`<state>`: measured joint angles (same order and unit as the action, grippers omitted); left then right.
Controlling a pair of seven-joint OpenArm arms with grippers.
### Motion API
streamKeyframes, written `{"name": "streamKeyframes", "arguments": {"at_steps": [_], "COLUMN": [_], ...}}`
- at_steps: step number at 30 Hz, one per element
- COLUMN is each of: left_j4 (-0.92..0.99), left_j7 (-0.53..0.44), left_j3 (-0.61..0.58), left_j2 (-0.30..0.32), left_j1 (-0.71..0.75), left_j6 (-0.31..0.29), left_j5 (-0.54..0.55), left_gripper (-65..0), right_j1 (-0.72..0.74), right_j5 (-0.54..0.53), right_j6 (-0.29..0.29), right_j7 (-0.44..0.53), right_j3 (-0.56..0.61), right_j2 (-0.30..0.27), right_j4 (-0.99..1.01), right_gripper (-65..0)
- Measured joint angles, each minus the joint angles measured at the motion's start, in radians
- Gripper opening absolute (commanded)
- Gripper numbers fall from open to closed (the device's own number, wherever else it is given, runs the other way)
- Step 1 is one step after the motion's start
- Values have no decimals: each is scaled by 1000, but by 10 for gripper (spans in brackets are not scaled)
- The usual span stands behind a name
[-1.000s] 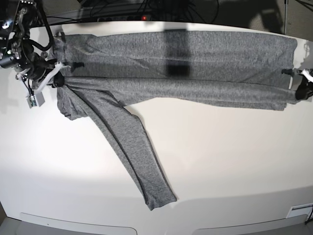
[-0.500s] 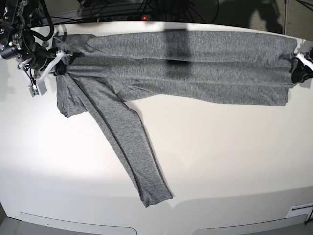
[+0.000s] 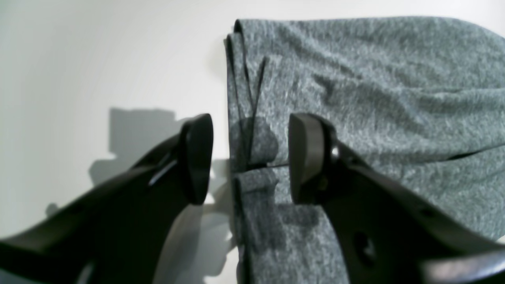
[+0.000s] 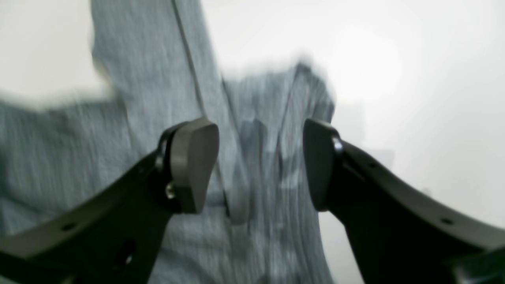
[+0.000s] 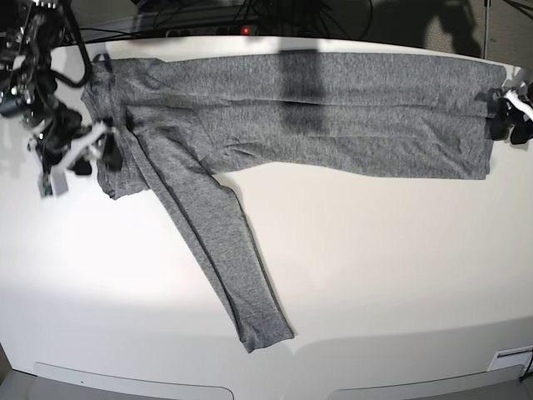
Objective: Fold the T-shirt properly
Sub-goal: 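Move the right gripper down to grasp the loose sleeve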
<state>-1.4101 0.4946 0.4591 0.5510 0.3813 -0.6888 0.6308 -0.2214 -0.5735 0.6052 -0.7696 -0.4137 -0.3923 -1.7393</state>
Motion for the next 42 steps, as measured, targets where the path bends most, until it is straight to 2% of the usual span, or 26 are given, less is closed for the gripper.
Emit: {"name": "streamKeyframes", "arguments": {"at_steps": [4, 10, 16, 21, 26, 30, 32, 38, 42], "left_j4": [0, 0, 0, 0, 0, 0, 0, 0, 0], "left_j7": [-2, -13, -23, -23, -23, -23, -24, -48, -50], "left_j3": [0, 2, 3, 3, 4, 4, 4, 4, 4], "left_j2": [-5, -74, -120, -126, -127, -127, -127, -126, -127], "left_j1": [-3, -1, -2, -2, -2, -2, -2, -2, -2], "left_j6": [1, 1, 0, 0, 0, 0, 0, 0, 0], "left_j5": [17, 16, 16, 7, 6, 6, 6, 6, 6], "left_gripper": [-349, -349, -349, -349, -349, -349, -349, -349, -349], "right_j1": [171, 417, 655, 806, 897, 923, 921, 931, 931], "right_j5": [-3, 12, 115, 282, 433, 500, 524, 519, 519], "right_j6": [-44, -85, -85, -86, -87, -124, -120, -126, -113], "right_j7": [-85, -91, -65, 5, 114, 207, 241, 258, 233], "right_j3": [109, 306, 414, 423, 424, 423, 423, 423, 423], "right_j2": [1, 6, 93, 174, 224, 235, 235, 237, 238], "right_j4": [66, 327, 607, 825, 1043, 1162, 1196, 1230, 1235], "right_gripper": [-277, -277, -277, -277, -277, -277, -277, -279, -357]}}
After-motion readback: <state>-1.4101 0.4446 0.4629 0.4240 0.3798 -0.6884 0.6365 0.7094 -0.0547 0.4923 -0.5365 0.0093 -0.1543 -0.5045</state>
